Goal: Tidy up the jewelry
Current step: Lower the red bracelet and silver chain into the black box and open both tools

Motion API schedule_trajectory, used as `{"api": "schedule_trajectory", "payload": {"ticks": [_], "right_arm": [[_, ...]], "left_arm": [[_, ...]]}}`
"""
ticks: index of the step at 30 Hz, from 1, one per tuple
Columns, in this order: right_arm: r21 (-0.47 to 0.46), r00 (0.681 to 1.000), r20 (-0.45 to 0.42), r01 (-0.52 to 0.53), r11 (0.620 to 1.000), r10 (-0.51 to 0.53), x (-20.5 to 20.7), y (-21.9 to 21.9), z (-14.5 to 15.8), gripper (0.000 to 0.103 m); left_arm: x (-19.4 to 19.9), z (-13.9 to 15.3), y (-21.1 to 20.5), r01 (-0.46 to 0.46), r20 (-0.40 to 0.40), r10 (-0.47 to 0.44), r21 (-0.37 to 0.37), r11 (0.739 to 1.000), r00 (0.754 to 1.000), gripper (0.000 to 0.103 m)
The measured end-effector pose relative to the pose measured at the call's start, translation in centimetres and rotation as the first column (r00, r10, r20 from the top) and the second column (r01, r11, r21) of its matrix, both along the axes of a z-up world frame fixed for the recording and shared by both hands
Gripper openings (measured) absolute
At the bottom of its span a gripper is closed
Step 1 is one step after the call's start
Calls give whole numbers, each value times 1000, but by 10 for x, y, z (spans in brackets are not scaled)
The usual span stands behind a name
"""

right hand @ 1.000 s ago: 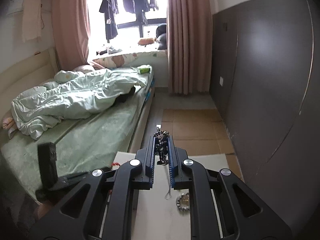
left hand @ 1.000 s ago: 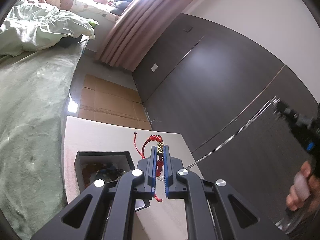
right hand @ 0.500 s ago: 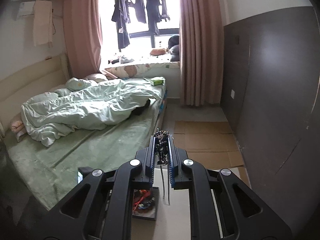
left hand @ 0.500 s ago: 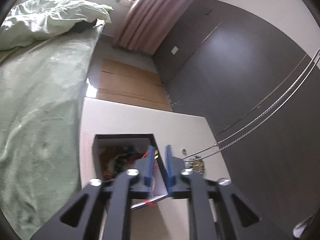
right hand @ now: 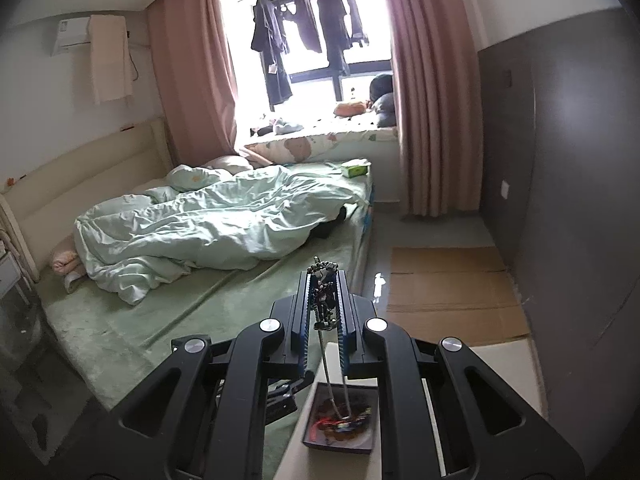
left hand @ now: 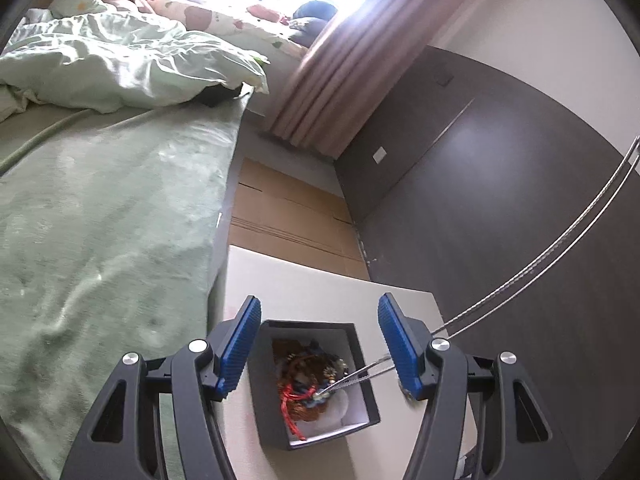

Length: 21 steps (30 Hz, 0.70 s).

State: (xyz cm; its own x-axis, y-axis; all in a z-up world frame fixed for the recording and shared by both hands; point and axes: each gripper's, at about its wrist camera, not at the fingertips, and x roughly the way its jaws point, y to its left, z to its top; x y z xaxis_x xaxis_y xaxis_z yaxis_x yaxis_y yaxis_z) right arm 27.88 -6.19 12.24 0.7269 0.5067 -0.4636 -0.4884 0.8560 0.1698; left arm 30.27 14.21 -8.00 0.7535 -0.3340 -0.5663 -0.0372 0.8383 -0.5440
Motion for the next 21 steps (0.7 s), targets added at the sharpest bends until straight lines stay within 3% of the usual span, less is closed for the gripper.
{"api": "schedule_trajectory", "payload": {"ticks": [7, 13, 14, 15, 17, 21], "right_arm": [[11, 996, -84, 2, 1000, -1, 11, 17, -45, 13], [-1, 968, -249, -18, 1000, 17, 27, 23, -100, 16], [-1, 964, -264, -23, 1000, 22, 27, 21, -106, 27], [1, 963, -270, -15, 1000, 15, 27, 18, -110, 49], [20, 964, -267, 15, 1000, -9, 26, 7, -112, 75], [39, 964, -264, 43, 998, -31, 23, -15, -116, 78]], "left_arm": [[-3, -1, 9, -33, -9, 33, -2, 999, 999, 59], [0, -3, 12, -47, -16, 47, -9, 999, 999, 59], [0, -3, 11, -46, -17, 46, -8, 999, 999, 59], [1, -4, 9, -42, -19, 42, -5, 999, 999, 59], [2, -4, 7, -35, -21, 35, -1, 999, 999, 59], [3, -3, -4, -9, -13, 9, 4, 1000, 1000, 65]]}}
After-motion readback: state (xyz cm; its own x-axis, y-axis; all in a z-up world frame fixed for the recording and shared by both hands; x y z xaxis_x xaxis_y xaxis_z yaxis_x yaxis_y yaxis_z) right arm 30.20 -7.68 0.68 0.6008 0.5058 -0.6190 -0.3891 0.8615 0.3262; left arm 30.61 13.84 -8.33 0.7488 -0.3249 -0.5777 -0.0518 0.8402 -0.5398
